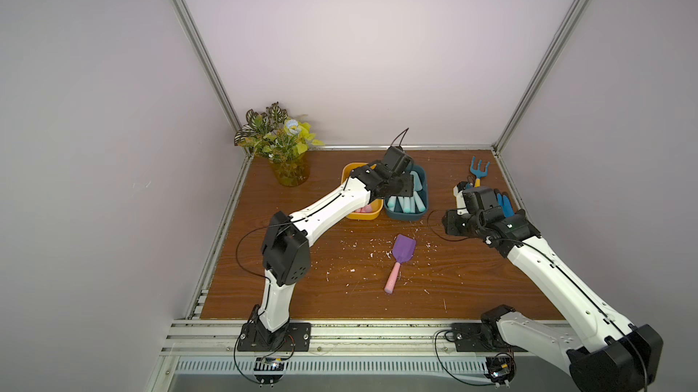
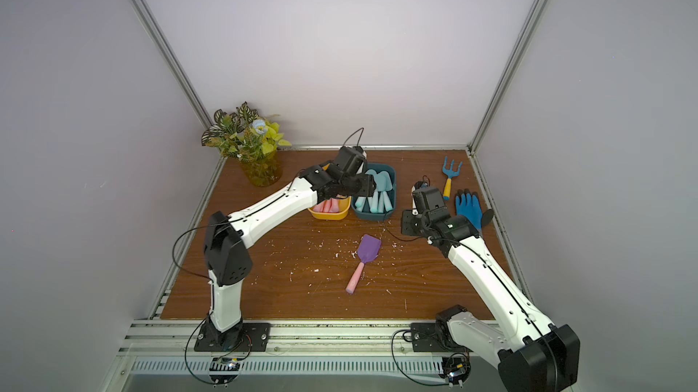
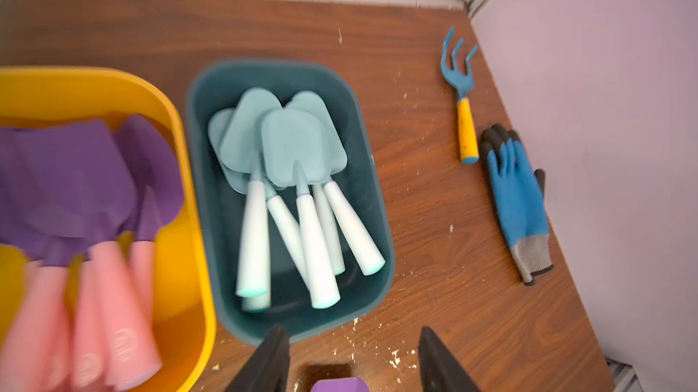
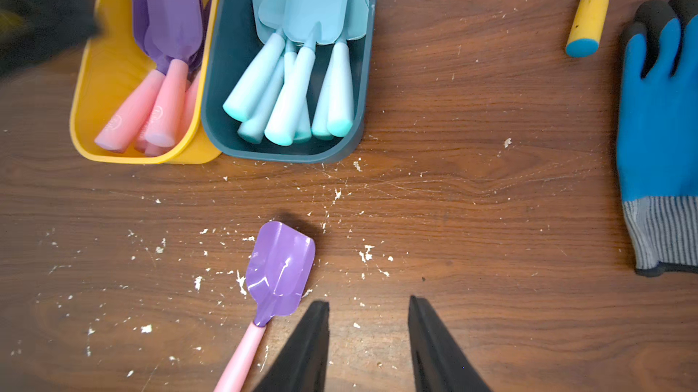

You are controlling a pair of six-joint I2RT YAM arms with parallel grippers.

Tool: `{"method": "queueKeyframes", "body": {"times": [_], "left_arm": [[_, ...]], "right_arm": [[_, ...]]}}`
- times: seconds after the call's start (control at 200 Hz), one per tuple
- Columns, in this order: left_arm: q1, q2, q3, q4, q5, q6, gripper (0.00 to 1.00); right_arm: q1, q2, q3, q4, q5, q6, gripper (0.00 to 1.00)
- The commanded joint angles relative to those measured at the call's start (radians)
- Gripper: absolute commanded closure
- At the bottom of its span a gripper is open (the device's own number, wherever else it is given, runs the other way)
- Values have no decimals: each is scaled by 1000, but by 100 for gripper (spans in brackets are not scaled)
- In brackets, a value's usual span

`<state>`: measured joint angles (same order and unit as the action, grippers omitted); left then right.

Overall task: Sort the small shovels by color and place them into the storage box
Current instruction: Place the shovel in the storage box, then pick up the shovel from the center of the board.

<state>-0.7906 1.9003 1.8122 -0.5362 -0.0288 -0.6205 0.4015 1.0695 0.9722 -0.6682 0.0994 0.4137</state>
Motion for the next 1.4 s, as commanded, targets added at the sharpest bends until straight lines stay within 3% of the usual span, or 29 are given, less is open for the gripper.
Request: {"method": "queueKeyframes", "body": {"times": [0.0,0.305,0.625,0.901,1.396], "left_arm": [[16,-137,-126,31,-180,33,42],[141,-446,-514,22,-310,62,39],[308,-625,-813,65,-219,78,37],[358,-646,-900,90,-205,89,36],[385,-656,-945,137,-150,96,35]], "right_arm": [[-1,-15,36,-20,-65,44,59],[92,-32,-67,58,-149,200,57],[420,38,-167,176,-53,465,53],[613,52,-270,305,27,730,47],[698,186,-260,358,21,840,37]]}}
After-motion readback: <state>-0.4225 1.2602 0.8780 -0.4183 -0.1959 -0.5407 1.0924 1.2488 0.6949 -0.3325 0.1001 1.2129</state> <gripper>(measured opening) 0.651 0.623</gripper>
